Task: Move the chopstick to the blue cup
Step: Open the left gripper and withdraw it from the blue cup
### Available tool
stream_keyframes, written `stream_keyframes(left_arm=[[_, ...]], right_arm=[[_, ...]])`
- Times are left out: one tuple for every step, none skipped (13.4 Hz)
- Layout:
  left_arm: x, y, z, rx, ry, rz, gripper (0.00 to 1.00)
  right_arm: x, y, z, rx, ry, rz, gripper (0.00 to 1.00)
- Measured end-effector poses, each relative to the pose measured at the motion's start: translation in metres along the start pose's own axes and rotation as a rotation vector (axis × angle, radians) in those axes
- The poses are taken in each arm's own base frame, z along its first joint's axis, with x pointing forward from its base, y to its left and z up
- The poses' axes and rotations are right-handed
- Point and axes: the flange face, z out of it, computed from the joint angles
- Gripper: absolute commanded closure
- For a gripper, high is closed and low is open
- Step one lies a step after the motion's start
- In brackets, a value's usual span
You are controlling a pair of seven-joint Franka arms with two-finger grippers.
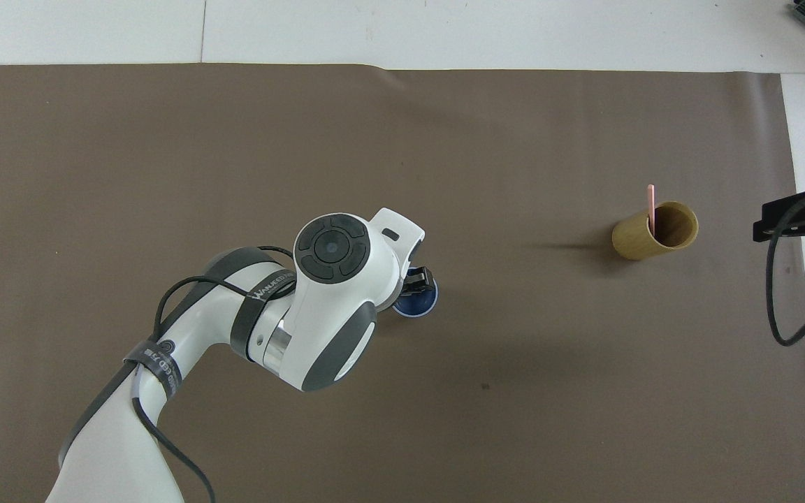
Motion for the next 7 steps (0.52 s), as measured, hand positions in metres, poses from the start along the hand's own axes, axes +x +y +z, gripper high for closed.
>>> stream_keyframes(left_arm=[[0.009, -0.007, -0.014, -0.007, 0.010, -0.018, 0.00], [0.019, -0.017, -0.031, -0.017, 0.023, -0.039, 0.00], [0.029, -0.028, -0.050, -0.029, 0.039, -0.060, 0.00], [0.037, -0.041, -0.067, -0.038, 0.054, -0.073, 0.00], [0.044, -0.055, -0.083, -0.040, 0.061, -0.072, 0.00], [0.049, -0.071, -0.100, -0.036, 0.062, -0.056, 0.00], [0.053, -0.087, -0.115, -0.028, 0.057, -0.036, 0.00]], right_arm=[[0.000, 0.000, 0.000, 0.000, 0.000, 0.000, 0.00], [0.000, 0.000, 0.000, 0.000, 0.000, 0.000, 0.00], [0.000, 0.000, 0.000, 0.000, 0.000, 0.001, 0.00], [0.000, 0.000, 0.000, 0.000, 0.000, 0.001, 0.00], [0.000, 0.000, 0.000, 0.000, 0.000, 0.001, 0.00], [0.000, 0.000, 0.000, 0.000, 0.000, 0.001, 0.00], [0.000, 0.000, 0.000, 0.000, 0.000, 0.001, 0.00]])
